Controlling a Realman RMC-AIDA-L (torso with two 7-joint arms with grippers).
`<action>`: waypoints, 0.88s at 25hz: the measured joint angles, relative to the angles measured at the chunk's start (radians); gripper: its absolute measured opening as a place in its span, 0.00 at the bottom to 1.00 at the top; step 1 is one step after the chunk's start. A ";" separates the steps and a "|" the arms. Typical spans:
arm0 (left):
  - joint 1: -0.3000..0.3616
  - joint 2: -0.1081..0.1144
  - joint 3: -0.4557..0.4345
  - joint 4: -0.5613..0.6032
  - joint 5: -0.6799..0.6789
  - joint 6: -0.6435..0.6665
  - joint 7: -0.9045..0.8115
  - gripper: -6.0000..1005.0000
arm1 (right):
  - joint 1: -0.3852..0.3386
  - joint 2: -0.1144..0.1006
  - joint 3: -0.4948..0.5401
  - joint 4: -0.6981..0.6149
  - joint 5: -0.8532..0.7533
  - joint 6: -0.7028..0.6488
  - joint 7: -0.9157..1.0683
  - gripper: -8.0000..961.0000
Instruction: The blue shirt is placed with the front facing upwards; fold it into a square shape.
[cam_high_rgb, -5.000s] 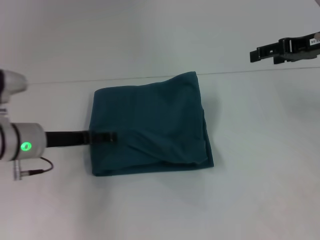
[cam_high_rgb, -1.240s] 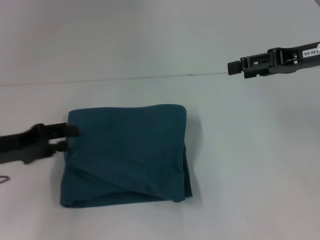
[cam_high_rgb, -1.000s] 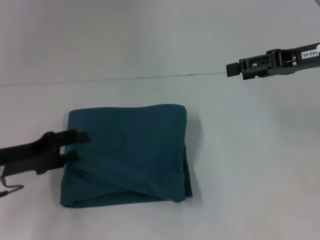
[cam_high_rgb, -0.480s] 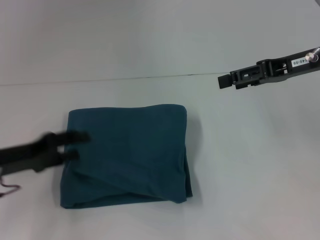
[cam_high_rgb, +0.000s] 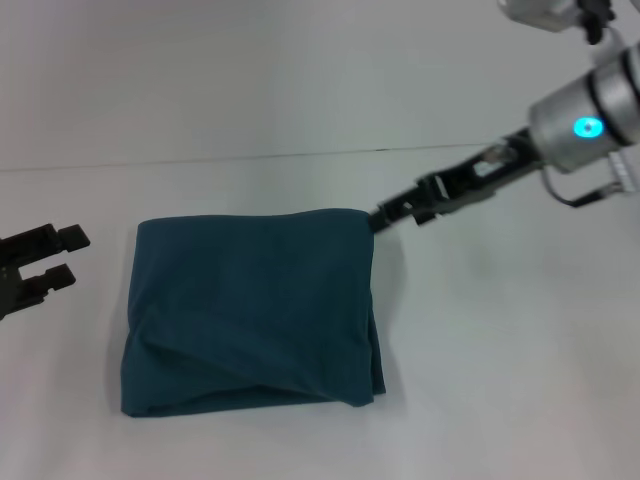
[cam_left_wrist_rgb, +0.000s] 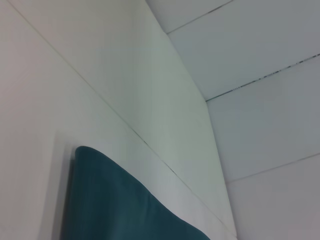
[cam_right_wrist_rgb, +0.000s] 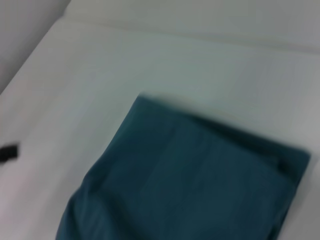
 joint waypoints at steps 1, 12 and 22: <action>0.000 0.000 0.000 0.000 0.000 -0.003 0.000 0.72 | 0.010 0.013 -0.002 0.014 -0.009 0.040 0.016 0.92; -0.006 -0.005 0.003 -0.013 -0.002 -0.038 0.004 0.72 | 0.101 0.052 -0.018 0.258 -0.048 0.272 0.097 0.92; -0.014 -0.008 0.007 -0.043 -0.005 -0.070 0.014 0.72 | 0.048 0.032 -0.010 0.254 -0.039 0.273 0.115 0.92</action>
